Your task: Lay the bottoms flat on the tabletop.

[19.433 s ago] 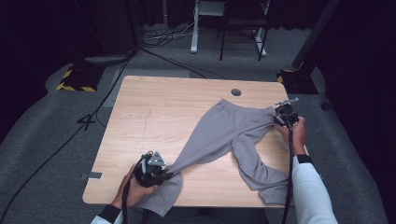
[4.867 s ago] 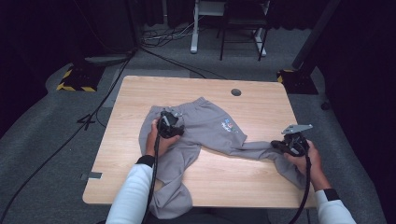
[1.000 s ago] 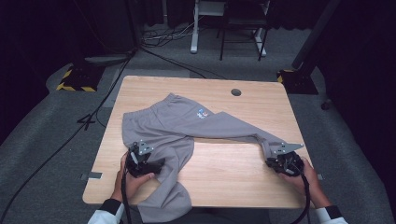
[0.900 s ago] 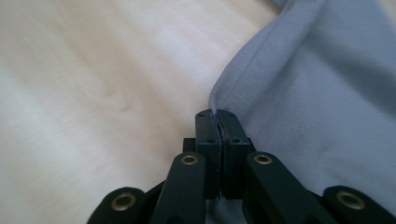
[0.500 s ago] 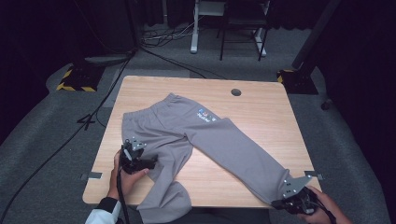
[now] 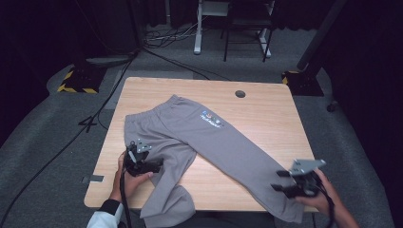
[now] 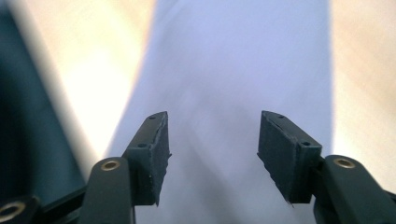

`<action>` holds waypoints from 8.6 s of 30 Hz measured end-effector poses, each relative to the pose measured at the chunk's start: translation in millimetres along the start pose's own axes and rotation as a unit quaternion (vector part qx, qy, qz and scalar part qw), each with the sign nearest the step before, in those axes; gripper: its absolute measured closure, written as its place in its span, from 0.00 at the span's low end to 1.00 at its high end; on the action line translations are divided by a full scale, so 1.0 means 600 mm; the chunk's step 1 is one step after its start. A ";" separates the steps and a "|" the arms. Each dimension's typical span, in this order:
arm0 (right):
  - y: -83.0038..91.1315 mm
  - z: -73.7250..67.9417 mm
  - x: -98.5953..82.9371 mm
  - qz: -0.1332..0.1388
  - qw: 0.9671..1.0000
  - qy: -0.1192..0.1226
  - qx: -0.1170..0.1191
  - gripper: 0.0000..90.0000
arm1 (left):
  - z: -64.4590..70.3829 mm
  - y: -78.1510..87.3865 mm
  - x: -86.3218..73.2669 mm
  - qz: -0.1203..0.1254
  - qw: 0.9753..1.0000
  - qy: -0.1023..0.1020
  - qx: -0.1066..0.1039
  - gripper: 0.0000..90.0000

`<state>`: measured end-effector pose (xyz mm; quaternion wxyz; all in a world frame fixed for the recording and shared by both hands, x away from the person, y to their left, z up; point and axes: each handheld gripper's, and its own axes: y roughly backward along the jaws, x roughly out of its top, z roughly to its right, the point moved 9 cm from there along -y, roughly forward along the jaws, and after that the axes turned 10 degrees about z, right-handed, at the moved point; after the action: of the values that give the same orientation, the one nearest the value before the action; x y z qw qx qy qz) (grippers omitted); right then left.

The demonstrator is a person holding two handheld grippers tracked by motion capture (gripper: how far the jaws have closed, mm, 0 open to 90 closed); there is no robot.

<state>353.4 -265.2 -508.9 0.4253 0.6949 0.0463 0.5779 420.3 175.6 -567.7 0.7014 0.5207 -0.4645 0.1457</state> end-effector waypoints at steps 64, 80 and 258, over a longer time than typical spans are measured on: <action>-0.211 0.153 0.102 0.037 0.992 -0.080 -0.086 0.46 | 0.227 -0.078 0.092 0.010 0.968 -0.169 -0.185 0.38; -0.254 0.268 0.102 0.015 0.976 -0.122 -0.181 0.49 | 0.262 0.017 -0.008 -0.028 0.959 -0.183 -0.216 0.45; -0.077 0.091 -0.027 0.021 0.992 -0.072 -0.099 0.32 | 0.150 -0.032 0.039 -0.010 0.982 -0.104 -0.155 0.24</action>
<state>414.1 -274.4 -549.8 0.4823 0.6899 -0.0563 0.5369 400.7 83.5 -558.1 0.7230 0.4223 -0.5467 0.0095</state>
